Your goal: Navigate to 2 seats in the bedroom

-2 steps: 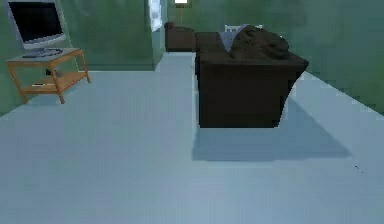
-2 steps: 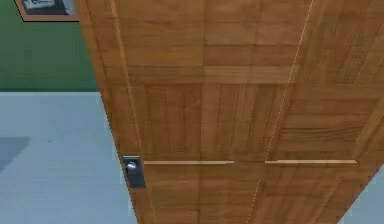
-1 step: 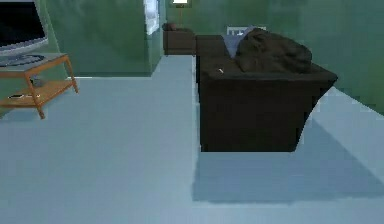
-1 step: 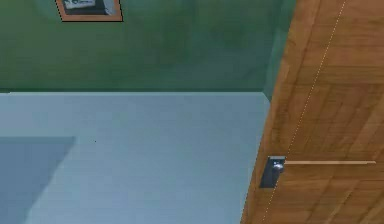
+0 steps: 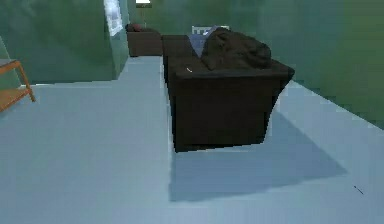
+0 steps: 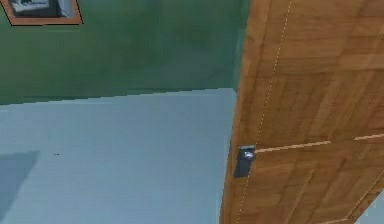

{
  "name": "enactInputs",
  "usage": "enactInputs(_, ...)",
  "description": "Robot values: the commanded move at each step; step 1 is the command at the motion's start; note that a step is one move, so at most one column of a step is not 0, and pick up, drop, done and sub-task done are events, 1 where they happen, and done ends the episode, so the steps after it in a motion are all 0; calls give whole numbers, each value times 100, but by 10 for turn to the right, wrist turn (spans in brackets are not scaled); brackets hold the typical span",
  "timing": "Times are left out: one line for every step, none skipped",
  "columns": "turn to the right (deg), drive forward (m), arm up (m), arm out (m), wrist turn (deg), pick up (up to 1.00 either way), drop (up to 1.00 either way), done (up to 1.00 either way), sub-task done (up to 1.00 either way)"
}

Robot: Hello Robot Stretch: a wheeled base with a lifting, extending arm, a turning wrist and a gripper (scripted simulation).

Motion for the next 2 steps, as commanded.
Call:
enactInputs(0, 100, 0, 0, 0, 0, 0, 0, 0)
enactInputs(0, 5, 0, 0, 0, 0, 0, 0, 0)
